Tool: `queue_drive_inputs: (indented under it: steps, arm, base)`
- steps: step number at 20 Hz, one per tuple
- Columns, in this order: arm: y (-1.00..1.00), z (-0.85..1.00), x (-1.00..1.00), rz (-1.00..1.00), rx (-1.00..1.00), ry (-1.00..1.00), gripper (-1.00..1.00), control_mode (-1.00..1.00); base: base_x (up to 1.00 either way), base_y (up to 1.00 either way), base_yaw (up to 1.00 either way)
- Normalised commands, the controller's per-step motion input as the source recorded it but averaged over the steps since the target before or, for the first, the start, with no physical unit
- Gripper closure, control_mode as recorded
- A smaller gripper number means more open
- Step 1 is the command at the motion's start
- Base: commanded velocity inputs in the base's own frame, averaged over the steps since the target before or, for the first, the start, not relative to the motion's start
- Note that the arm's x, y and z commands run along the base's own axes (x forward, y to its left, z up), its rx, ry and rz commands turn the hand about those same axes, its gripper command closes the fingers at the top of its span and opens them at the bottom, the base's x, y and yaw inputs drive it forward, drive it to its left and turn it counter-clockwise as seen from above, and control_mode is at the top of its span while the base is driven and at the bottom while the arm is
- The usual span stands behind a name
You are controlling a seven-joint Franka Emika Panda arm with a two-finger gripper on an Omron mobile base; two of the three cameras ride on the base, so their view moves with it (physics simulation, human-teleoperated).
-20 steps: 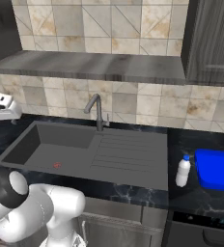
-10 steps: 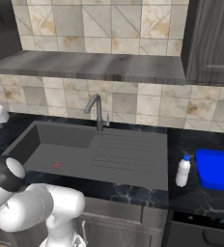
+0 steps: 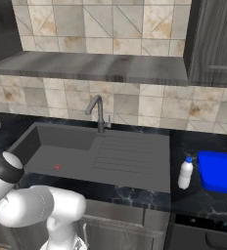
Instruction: Pick up all produce items and place them in the sink. Turn on the sink faucet to wash them. Then turn the sink off and put them in the tray.
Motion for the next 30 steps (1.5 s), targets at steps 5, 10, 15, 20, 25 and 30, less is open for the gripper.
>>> queue_drive_inputs:
  steps: [5,10,15,20,25,30]
  arm:
    - [0.55,-0.31,0.0,0.15,0.0,0.0,-1.0,-1.0]
    - [0.28,-0.16,-0.01,0.1,0.0,0.02,-1.0,-1.0]
    - [0.23,-0.07,0.0,0.02,0.0,0.01,-1.0,-1.0]
    - [0.25,-0.17,0.0,0.0,0.0,0.03,-1.0,-1.0]
    - [0.17,-0.2,0.0,0.0,0.0,0.05,-1.0,-1.0]
    - [0.05,-0.16,0.0,0.0,0.0,0.04,-1.0,-1.0]
  base:
    - [0.0,0.0,0.0]
    - [0.0,0.0,0.0]
    - [0.0,0.0,0.0]
    - [0.0,0.0,0.0]
    - [0.0,0.0,0.0]
    - [0.0,0.0,0.0]
